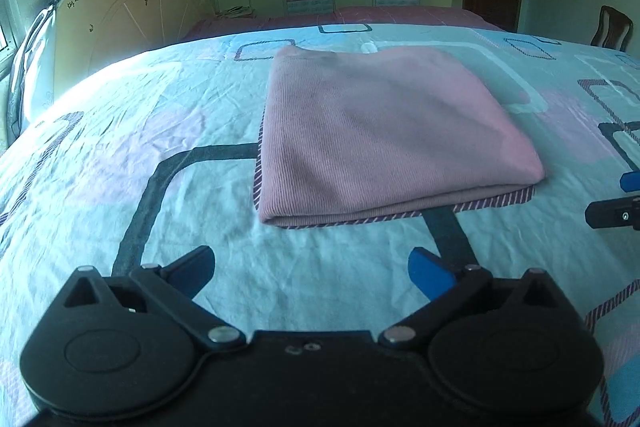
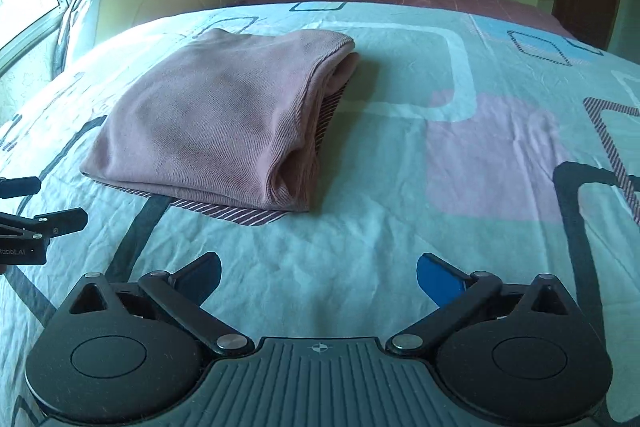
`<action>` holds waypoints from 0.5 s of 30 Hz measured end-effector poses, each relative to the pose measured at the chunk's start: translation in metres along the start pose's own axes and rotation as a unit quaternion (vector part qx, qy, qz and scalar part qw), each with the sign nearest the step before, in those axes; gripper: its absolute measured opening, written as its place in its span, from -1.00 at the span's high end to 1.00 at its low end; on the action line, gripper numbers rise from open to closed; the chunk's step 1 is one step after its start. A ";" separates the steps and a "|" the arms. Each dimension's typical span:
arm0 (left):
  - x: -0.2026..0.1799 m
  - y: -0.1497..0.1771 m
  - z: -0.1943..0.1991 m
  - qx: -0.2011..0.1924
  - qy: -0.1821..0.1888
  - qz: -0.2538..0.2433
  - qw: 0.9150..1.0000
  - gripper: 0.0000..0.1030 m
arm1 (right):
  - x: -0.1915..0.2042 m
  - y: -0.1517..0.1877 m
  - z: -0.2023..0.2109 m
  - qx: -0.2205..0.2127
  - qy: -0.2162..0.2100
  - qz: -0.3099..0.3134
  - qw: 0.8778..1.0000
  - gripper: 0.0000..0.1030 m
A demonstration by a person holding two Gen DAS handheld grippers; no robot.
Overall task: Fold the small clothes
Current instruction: 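Open both tools and pull them back from the folded sweatshirt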
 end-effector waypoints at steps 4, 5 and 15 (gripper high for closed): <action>-0.009 0.000 0.029 -0.007 -0.010 0.008 1.000 -0.99 | 0.001 0.001 0.029 -0.020 0.005 -0.002 1.000 -0.99; -0.012 -0.002 0.036 -0.012 -0.009 0.010 1.000 -0.99 | 0.003 0.002 0.038 -0.028 0.004 -0.002 1.000 -0.99; -0.026 -0.006 0.110 -0.056 0.000 0.028 0.998 -0.99 | 0.025 0.013 0.126 -0.097 0.014 -0.004 0.995 -0.99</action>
Point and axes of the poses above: each gripper's, at about its wrist camera, not at the fingertips, and z roughly against the way its jaws point, x to its left, y to its underside, the point moved 6 cm from there along -z, roughly the way its jaws point, and after that the axes turned 5 degrees about -z, right-handed, at the moved point
